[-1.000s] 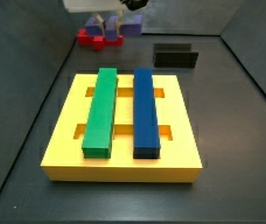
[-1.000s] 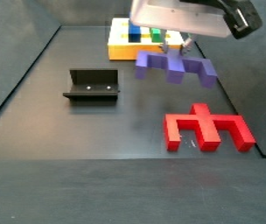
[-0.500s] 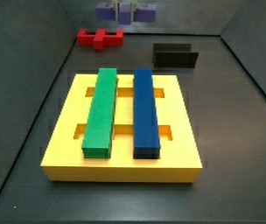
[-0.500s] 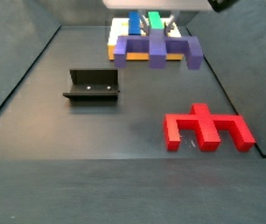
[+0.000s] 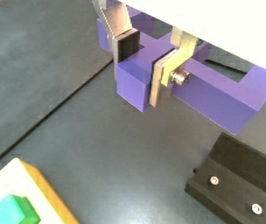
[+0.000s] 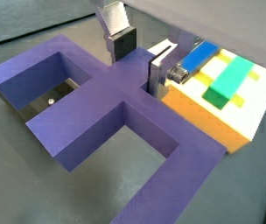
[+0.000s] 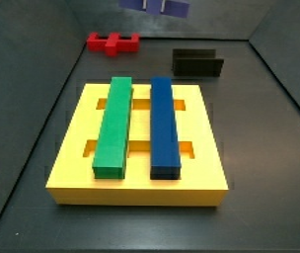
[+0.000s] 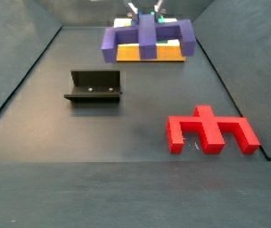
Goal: Pick up the purple object. Move up. Place the purple object on the fixture. Regrasp the purple object. Move to above the board. Insert the purple object.
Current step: Place the purple object on the fixture.
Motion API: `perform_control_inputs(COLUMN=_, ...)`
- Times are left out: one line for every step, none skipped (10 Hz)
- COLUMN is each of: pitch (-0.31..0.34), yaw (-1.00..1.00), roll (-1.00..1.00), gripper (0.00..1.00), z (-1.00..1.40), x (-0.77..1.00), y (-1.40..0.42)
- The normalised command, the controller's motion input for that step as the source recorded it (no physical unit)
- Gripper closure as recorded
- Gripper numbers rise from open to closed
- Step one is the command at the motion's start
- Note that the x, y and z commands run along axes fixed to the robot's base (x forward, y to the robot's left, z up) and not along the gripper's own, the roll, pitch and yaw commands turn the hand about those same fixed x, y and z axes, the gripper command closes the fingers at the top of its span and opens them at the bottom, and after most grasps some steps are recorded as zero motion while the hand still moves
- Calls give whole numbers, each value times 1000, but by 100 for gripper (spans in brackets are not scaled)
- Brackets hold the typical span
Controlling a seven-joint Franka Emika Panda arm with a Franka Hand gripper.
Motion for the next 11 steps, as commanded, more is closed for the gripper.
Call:
perform_control_inputs(pitch=403, yaw=0, roll=-369, gripper=100, z=231, x=960, y=0)
perform_control_inputs(pitch=271, yaw=0, roll=-294, gripper=100, z=174, x=1000, y=0)
perform_control_inputs(pitch=266, yaw=0, roll=-309, gripper=100, z=163, x=1000, y=0)
perform_control_inputs(pitch=280, yaw=0, roll=-280, gripper=100, z=134, x=1000, y=0)
perform_control_inputs(pitch=234, yaw=0, roll=-311, gripper=100, z=23, x=1000, y=-6)
perform_control_inputs(pitch=0, yaw=0, roll=-494, gripper=100, z=-71, x=974, y=0)
perform_control_inputs(pitch=-263, yaw=0, roll=-597, gripper=100, z=-223, x=877, y=0)
perform_control_inputs(pitch=-389, yaw=0, roll=-634, gripper=100, z=-340, x=846, y=3)
perform_control_inputs(pitch=-380, yaw=-26, roll=-654, gripper=100, z=-340, x=874, y=11)
perform_control_inputs(pitch=-386, yaw=-43, roll=-637, gripper=100, z=-354, x=866, y=0)
perform_control_inputs(pitch=-371, yaw=-14, roll=-606, gripper=100, z=-400, x=883, y=0)
